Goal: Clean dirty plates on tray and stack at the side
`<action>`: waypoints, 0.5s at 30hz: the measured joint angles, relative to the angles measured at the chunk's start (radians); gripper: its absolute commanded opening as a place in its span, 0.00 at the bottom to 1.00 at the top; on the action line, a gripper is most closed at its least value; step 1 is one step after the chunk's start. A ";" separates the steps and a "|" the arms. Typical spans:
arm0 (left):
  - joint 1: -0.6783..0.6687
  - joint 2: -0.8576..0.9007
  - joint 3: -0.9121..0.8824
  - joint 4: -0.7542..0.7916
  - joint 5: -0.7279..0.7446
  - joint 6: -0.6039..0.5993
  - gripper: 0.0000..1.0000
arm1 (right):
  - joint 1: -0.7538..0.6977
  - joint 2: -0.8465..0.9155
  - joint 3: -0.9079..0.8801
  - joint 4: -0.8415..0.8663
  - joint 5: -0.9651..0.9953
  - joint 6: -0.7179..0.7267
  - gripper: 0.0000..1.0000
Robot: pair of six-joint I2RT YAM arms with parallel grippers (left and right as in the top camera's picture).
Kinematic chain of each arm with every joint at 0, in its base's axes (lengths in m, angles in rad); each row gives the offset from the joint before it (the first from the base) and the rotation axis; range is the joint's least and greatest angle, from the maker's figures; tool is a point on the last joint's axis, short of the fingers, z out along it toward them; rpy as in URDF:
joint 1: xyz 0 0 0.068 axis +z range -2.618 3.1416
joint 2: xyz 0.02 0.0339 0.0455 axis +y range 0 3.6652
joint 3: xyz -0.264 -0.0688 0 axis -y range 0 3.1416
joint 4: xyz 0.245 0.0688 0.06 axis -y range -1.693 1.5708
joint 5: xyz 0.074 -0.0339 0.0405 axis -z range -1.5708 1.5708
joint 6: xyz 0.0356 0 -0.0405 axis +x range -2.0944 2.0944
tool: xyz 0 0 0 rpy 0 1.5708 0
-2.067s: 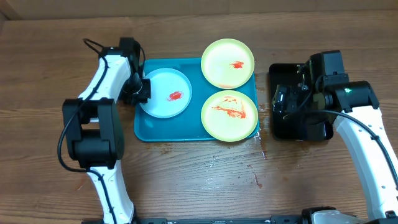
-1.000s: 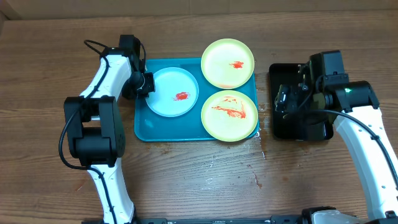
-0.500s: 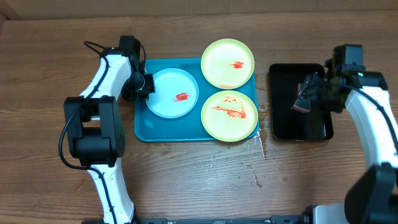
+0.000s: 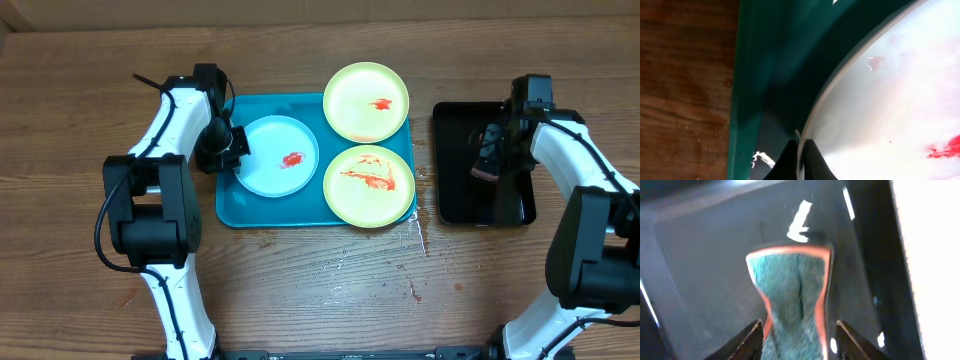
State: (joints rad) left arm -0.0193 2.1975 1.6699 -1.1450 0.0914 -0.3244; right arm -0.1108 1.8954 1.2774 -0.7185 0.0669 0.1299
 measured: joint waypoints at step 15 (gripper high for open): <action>0.000 0.000 0.000 -0.030 0.002 -0.014 0.04 | 0.000 0.016 0.000 0.059 0.020 -0.004 0.31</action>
State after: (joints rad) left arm -0.0193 2.1975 1.6699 -1.1751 0.0937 -0.3382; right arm -0.1104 1.9114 1.2774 -0.6594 0.0868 0.1261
